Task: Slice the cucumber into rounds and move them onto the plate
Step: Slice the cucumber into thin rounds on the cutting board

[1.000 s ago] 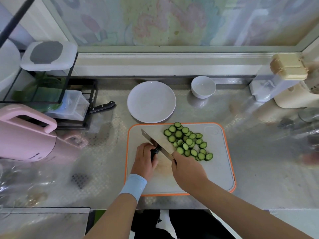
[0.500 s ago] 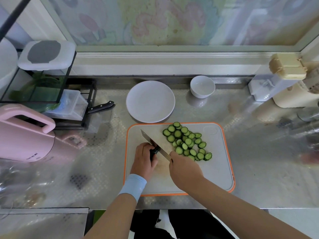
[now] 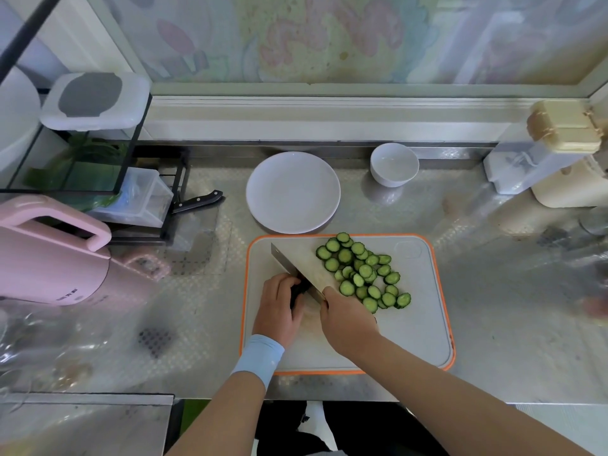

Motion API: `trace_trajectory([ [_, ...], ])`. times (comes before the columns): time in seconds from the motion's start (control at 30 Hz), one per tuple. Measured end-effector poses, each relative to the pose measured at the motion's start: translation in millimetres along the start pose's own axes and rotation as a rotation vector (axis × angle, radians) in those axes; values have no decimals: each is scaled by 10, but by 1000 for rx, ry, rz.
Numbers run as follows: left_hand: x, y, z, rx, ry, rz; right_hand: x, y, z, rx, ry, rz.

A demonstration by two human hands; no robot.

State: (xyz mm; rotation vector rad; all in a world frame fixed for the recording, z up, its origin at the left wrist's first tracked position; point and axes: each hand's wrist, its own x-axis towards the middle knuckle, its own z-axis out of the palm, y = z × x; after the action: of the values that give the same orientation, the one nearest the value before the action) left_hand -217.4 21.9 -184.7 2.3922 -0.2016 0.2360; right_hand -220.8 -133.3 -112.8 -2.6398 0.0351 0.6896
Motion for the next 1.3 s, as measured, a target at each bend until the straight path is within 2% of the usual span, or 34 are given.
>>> trace_trajectory([
  [0.4,7,-21,-5,-53,14,3,-242,60,-149,55,64,-37],
  [0.63,13,-27,-2,-41,9,-15,-335,34,-171,-9,82,-47],
  [1.3,19,-40,11,-86,25,-5,-64,-50,-145,-87,-40,-12],
])
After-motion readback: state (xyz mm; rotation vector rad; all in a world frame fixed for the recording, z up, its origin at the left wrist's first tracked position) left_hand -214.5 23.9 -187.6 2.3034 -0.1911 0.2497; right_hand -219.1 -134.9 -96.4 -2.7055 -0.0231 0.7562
